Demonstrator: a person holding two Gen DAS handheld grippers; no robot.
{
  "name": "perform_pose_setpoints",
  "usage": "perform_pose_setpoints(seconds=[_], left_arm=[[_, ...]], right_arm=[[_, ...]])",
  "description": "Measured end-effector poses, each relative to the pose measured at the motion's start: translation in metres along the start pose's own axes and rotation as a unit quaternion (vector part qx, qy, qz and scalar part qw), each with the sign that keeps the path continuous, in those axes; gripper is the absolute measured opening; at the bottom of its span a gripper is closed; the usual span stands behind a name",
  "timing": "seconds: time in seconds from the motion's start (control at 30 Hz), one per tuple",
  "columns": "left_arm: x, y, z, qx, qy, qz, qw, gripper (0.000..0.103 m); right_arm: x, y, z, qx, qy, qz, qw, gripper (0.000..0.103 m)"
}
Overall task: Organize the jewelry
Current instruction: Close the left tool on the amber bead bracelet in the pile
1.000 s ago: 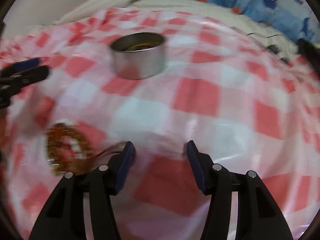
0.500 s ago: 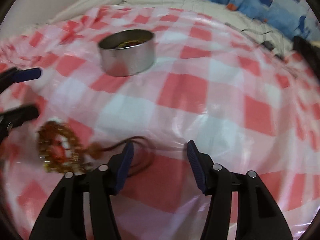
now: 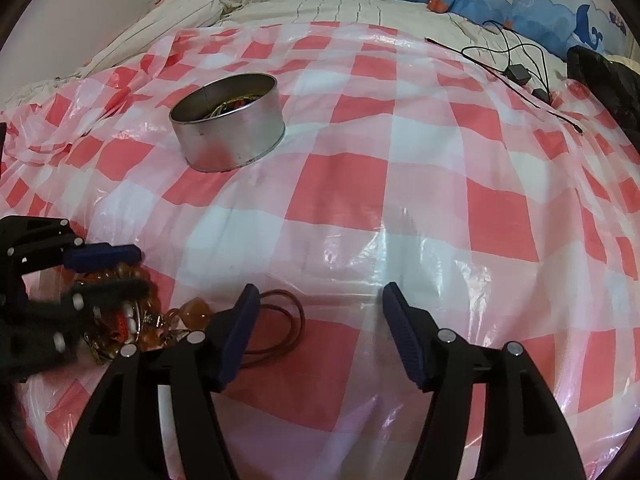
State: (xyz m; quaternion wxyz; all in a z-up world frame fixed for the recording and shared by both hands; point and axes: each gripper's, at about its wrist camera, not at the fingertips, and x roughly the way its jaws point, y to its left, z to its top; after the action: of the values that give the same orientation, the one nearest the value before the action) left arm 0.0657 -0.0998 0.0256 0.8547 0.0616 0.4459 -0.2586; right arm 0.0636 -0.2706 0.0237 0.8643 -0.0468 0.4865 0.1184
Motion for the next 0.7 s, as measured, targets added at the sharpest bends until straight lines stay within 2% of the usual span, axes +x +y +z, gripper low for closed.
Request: perform_pose_setpoints(seconds=[0.07, 0.2, 0.23, 0.27, 0.3, 0.37, 0.43, 0.5, 0.57, 0.6, 0.7], left_arm=[[-0.005, 0.017, 0.001, -0.046, -0.014, -0.012, 0.9988, 0.007], [-0.018, 0.051, 0.002, -0.125, -0.040, -0.035, 0.9908, 0.007], [-0.019, 0.055, 0.002, -0.135, -0.041, -0.046, 0.9889, 0.007], [-0.019, 0.059, 0.002, -0.147, -0.041, -0.074, 0.9856, 0.008], [-0.019, 0.059, 0.002, -0.150, -0.037, -0.096, 0.9833, 0.011], [-0.017, 0.051, 0.003, -0.140, -0.029, -0.100, 0.9847, 0.038], [-0.011, 0.041, 0.002, -0.122, -0.014, -0.098, 0.9875, 0.043], [-0.002, 0.029, 0.000, -0.095, 0.013, -0.092, 0.9912, 0.042], [0.003, 0.019, -0.001, -0.066, 0.026, -0.069, 0.9951, 0.018], [0.003, 0.017, -0.001, -0.058, 0.027, -0.061, 0.9961, 0.013], [-0.009, 0.026, 0.002, -0.087, -0.007, -0.080, 0.9930, 0.010]], right_arm=[[-0.001, -0.001, 0.000, 0.003, 0.000, 0.003, 1.000, 0.062], [-0.005, -0.006, 0.001, 0.017, -0.001, 0.026, 0.999, 0.062], [-0.006, -0.007, 0.001, 0.021, 0.000, 0.040, 0.999, 0.062], [-0.007, -0.008, 0.001, 0.019, 0.002, 0.043, 0.999, 0.062], [-0.007, -0.006, 0.001, 0.011, 0.005, 0.041, 0.999, 0.063], [-0.005, -0.004, 0.000, 0.005, 0.009, 0.035, 0.999, 0.063], [-0.004, -0.002, -0.001, -0.001, 0.013, 0.033, 0.999, 0.064], [-0.003, 0.000, -0.001, -0.007, 0.014, 0.028, 0.999, 0.064], [-0.002, 0.000, -0.002, -0.009, 0.015, 0.026, 1.000, 0.064], [-0.001, 0.001, -0.002, -0.011, 0.015, 0.025, 1.000, 0.064], [-0.001, 0.001, -0.002, -0.012, 0.015, 0.028, 0.999, 0.064]])
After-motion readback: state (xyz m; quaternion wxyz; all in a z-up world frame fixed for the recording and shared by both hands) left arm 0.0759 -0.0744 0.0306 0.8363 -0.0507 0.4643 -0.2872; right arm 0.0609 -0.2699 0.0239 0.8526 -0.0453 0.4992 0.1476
